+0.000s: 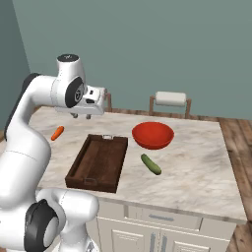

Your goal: Place the two vegetables and bowl onto the tray for setting up a vegetable dip station.

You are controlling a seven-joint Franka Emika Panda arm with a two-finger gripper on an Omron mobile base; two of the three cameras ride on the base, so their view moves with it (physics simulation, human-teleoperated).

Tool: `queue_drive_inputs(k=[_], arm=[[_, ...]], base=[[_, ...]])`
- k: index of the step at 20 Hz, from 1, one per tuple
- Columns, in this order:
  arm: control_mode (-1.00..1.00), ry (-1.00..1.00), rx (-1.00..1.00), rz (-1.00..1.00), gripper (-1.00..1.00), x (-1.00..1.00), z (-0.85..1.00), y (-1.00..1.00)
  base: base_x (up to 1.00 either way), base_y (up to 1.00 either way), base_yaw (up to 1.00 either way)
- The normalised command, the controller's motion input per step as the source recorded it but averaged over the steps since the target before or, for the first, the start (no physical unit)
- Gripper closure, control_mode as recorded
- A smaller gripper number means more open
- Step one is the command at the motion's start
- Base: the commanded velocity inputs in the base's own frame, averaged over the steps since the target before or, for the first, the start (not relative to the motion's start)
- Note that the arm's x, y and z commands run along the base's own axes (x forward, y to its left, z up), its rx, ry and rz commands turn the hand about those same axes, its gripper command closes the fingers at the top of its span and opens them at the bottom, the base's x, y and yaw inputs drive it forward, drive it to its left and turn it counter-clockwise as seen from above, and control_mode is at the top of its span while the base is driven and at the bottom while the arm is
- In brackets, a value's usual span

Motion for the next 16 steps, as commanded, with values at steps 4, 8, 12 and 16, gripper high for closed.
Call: queue_drive_inputs(k=[4,8,12,16], arm=[[-1.0,0.0,0.0,0.0,-1.0,0.0,0.0,-0.06],[-1.0,0.01,0.0,0.0,-1.0,0.0,0.0,-0.07],[-1.0,0.0,0.0,0.03,-1.0,-0.01,0.0,-0.29],[-1.0,0.0,0.0,0.07,-1.0,-0.04,0.0,-0.5]], base=[[0.0,0.0,0.0],[0.0,0.0,0.0],[0.0,0.0,0.0],[0.0,0.0,0.0]])
